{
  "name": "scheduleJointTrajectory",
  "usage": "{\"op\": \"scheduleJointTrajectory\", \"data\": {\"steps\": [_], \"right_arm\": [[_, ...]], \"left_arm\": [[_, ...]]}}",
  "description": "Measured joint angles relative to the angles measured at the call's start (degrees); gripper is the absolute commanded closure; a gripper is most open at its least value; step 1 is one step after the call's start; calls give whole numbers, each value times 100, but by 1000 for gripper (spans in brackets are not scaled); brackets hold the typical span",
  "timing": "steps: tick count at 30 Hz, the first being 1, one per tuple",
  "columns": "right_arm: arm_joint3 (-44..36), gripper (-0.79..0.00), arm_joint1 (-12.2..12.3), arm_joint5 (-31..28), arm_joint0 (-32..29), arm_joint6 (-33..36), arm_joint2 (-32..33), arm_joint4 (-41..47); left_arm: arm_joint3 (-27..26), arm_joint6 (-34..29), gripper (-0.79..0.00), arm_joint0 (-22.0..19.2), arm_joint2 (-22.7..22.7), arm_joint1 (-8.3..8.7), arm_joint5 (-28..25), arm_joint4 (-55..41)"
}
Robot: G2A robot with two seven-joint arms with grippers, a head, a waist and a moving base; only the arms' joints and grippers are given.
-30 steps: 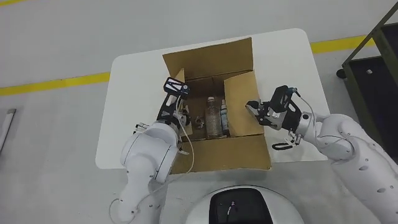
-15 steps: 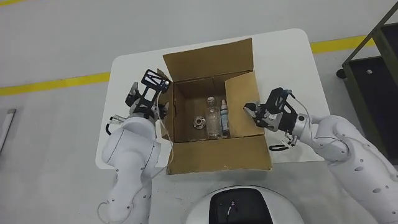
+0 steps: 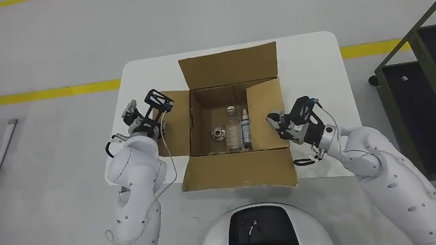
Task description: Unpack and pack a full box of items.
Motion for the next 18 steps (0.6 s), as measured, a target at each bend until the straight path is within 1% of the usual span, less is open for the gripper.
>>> {"op": "scheduleJointTrajectory", "data": {"steps": [2, 3, 6, 10, 13, 16, 18], "right_arm": [[-31, 0, -1, 26, -4, -25, 18, 6], [-67, 0, 0, 43, -18, -86, 49, 28], [-198, 0, 17, 120, -100, -235, 224, 63], [-417, 0, 65, 341, -347, -448, 652, 69], [-573, 0, 110, 514, -623, -593, 1053, 34], [-661, 0, 144, 650, -926, -738, 1421, 16], [-636, 0, 162, 690, -1116, -781, 1617, 41]], "left_arm": [[-9, 40, -785, 21, -13, 2, 67, 24], [-41, 94, -785, 22, -43, -11, 204, -92], [-196, 104, -785, -67, -166, -51, 692, -859], [-405, 156, -785, -231, -158, -58, 660, -1055], [-599, 173, -785, -345, -110, -69, 703, -1405], [-838, 254, -785, -417, 48, -74, 638, -1589], [-1005, 442, -785, -469, 226, -64, 466, -1523]]}}
